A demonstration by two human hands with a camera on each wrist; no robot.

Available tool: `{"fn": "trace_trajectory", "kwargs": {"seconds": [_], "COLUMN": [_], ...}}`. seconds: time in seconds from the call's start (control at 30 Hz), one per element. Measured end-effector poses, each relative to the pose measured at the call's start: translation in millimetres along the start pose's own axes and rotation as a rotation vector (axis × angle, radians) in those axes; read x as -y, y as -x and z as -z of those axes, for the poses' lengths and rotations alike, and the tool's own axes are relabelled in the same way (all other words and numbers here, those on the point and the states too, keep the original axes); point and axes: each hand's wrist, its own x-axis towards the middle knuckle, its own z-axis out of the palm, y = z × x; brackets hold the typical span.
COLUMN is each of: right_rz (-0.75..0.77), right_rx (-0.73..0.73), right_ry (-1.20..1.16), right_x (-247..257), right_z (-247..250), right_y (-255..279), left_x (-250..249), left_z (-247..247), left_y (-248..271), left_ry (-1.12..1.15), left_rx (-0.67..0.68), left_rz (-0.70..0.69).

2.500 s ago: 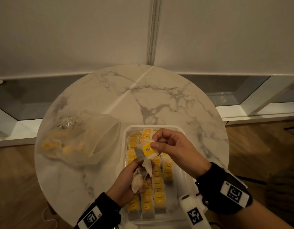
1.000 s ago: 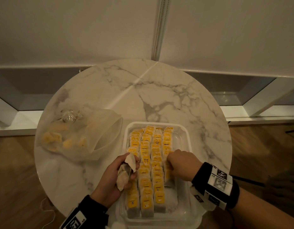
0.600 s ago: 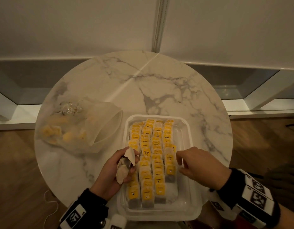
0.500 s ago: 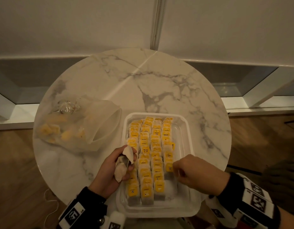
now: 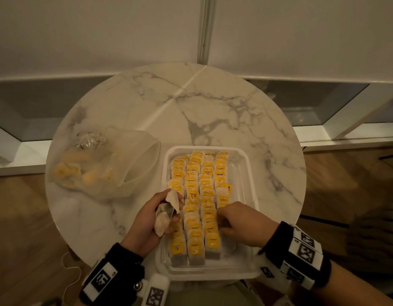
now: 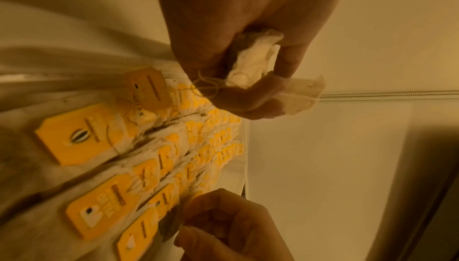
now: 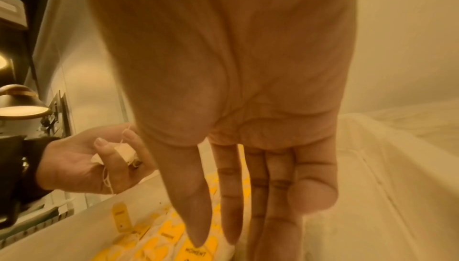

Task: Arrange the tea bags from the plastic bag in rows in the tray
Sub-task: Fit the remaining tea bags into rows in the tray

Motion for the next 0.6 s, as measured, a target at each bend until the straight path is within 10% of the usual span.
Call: {"fn": "trace_trajectory", "kwargs": {"seconds": [0.33,0.6], "right_rz": [-0.094,0.088], "right_rx": [-0.078,-0.45], "right_ry": [-0.068,-0.707], "right_x": [-3.7,56.0], "right_z": [-4.5,18.8], "right_y": [5.8,36.9], "left_x": [4.0,14.1], "left_z": [-4.6,-23.8], "left_y": [6.7,12.2], "left_ry": [0.008,-0.085], "left_rx": [0.02,0.027], "left_rz": [0.001,-0.071]}}
